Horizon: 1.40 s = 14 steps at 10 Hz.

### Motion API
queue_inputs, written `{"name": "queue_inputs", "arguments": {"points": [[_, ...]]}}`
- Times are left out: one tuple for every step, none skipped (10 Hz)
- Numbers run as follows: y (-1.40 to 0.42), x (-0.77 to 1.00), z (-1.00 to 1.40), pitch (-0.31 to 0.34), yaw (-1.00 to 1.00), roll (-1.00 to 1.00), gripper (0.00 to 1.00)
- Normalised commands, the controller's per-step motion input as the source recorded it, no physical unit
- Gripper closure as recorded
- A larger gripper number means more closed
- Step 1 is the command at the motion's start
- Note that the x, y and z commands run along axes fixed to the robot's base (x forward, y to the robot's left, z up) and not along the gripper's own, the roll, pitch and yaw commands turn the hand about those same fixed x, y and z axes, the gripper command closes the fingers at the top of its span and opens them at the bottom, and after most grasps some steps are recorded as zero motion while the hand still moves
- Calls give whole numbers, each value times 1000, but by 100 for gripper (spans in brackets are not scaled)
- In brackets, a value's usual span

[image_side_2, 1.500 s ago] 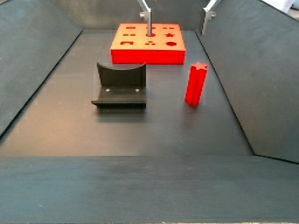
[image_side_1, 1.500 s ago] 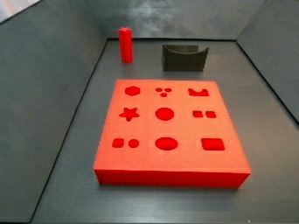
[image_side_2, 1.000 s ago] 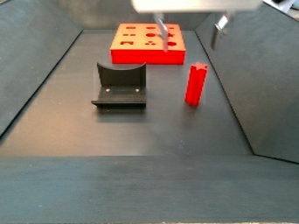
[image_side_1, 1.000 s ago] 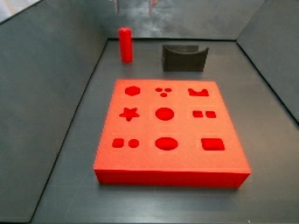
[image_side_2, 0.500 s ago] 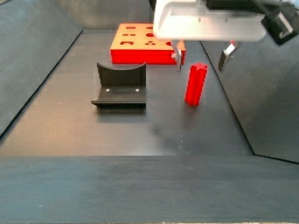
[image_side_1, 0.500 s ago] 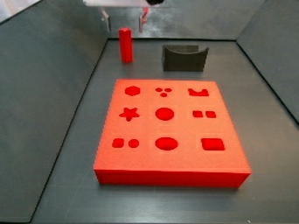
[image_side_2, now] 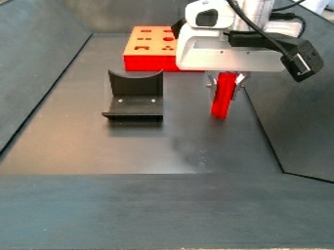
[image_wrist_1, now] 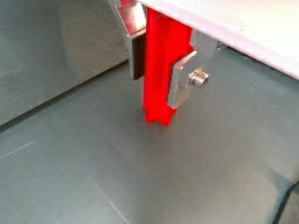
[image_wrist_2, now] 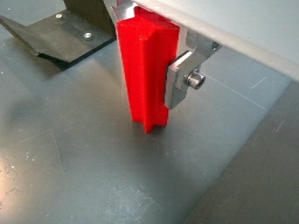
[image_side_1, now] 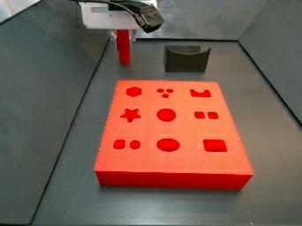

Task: Pick up the star object. Move up. Move to above the board. Insert the star object.
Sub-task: Pick up the star object, then move up.

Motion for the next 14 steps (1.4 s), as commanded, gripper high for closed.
{"name": "queue_inputs", "arguments": {"points": [[0,0,0,0,0,0,100],[0,0,0,0,0,0,100],[0,0,0,0,0,0,100],[0,0,0,0,0,0,100],[0,0,0,0,0,0,100],[0,0,0,0,0,0,100],[0,0,0,0,0,0,100],[0,0,0,0,0,0,100],[0,0,833,0,0,0,100],[-33,19,837,-1,-17,-3,100],[-27,-11,745,35,-21,3,100],[-3,-7,588,59,-23,23,100],[7,-10,452,67,-24,41,100],[10,-15,309,67,-26,59,100]]}}
